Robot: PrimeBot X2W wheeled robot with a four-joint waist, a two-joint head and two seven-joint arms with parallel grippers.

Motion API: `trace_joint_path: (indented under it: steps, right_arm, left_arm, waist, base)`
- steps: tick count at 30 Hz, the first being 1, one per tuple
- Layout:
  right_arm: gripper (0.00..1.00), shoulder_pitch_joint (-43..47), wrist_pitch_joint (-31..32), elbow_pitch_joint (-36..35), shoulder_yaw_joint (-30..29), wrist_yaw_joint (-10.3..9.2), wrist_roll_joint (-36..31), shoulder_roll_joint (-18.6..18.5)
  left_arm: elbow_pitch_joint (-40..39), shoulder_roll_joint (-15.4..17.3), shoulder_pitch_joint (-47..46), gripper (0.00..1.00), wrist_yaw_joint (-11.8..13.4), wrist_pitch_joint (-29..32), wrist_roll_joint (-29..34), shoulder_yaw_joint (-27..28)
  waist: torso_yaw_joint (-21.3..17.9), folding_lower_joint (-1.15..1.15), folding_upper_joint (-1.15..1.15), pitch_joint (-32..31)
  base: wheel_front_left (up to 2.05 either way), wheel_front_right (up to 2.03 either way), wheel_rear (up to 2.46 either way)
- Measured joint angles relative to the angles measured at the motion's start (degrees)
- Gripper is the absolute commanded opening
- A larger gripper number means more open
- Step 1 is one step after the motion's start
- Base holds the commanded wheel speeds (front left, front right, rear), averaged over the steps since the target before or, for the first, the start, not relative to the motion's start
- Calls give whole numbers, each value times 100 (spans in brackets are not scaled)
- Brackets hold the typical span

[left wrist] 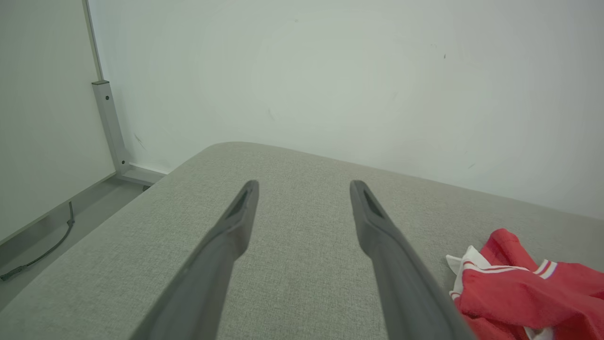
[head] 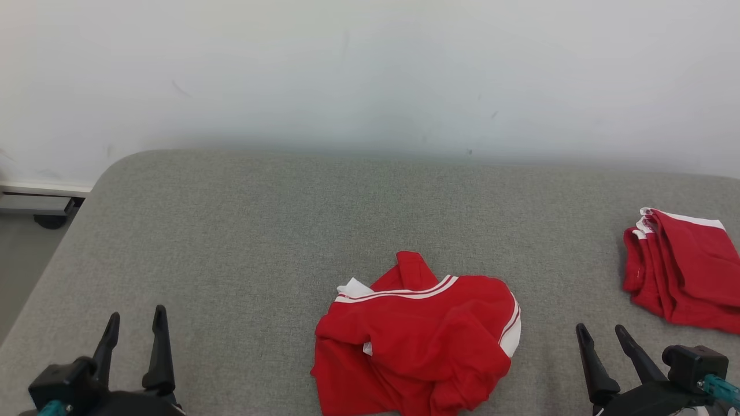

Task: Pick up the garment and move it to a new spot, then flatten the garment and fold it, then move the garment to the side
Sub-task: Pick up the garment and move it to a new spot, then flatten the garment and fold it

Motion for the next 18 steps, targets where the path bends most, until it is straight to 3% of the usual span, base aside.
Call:
trace_joint_path:
  steps: [18]
  right_arm:
    - [100,-16,7,-64,66,-8,-9,0]
  left_arm:
    - [-517,-588,497,100,0,67,1005,586]
  waist:
    - [-52,0,0,89]
  base:
    - [0,0,0]
